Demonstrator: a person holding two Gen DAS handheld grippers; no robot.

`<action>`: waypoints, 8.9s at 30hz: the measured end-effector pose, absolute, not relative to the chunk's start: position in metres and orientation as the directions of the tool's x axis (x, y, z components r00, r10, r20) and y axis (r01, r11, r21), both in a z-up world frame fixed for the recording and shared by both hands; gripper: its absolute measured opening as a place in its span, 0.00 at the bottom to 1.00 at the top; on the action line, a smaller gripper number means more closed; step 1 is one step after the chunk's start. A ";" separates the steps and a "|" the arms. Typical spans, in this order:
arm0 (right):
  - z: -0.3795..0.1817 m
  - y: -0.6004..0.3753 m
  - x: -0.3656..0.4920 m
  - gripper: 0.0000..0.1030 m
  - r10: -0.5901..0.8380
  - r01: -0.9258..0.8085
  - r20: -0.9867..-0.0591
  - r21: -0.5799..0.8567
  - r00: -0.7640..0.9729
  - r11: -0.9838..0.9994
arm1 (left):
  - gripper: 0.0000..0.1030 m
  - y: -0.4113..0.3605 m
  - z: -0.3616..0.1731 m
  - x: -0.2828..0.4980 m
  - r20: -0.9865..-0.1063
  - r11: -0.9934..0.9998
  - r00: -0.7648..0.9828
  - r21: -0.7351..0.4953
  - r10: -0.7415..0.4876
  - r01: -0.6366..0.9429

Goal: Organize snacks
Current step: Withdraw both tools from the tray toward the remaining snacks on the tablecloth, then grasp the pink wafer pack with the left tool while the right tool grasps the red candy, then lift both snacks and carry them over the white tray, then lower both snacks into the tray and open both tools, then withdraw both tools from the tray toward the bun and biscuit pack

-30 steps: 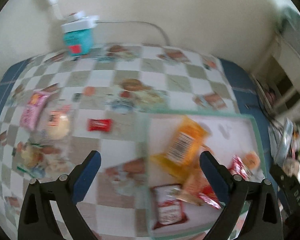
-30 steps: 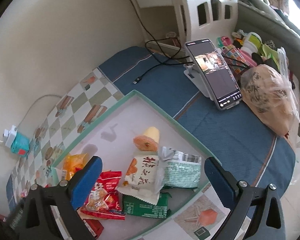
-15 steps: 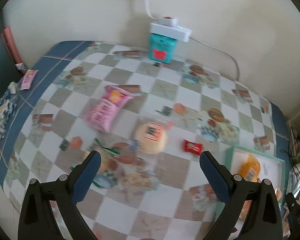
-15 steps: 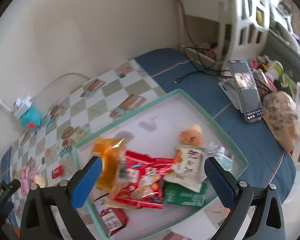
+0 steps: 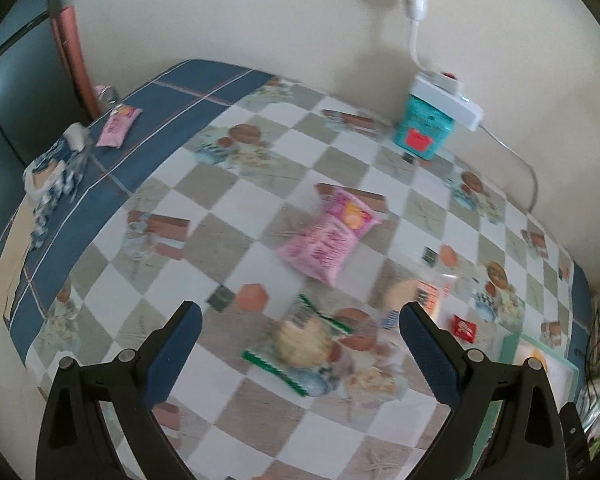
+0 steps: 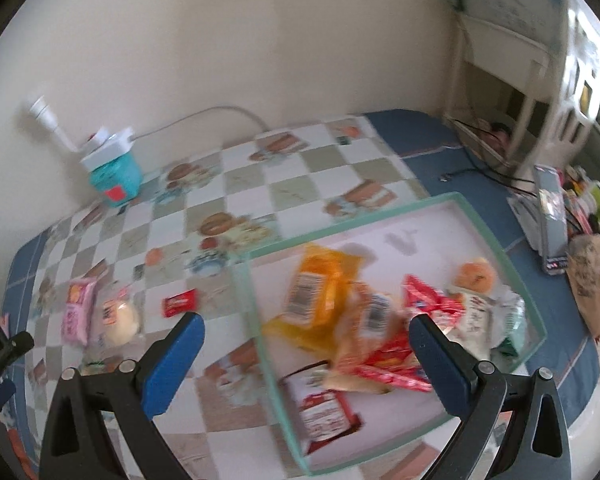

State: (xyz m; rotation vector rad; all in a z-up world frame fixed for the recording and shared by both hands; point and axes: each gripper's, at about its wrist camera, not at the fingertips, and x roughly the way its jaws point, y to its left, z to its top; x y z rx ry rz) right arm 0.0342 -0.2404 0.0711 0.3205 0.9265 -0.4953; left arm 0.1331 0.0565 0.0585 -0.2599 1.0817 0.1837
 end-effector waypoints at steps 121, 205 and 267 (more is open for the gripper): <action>0.005 -0.181 0.157 0.20 -0.020 0.282 -0.863 0.143 0.505 0.949 | 0.42 0.068 0.028 0.225 -0.887 0.975 0.448 -0.185 -0.111 -0.123; 0.015 -0.406 -0.006 0.21 -0.220 0.754 -0.881 0.201 0.418 0.625 | 0.42 -0.267 0.042 0.084 -0.897 0.837 0.355 -0.027 -0.262 0.547; 0.043 -0.306 0.026 1.00 -0.296 0.609 -0.882 -0.012 0.368 0.793 | 1.00 -0.059 0.044 0.159 -0.894 0.999 0.448 -0.041 -0.021 -0.035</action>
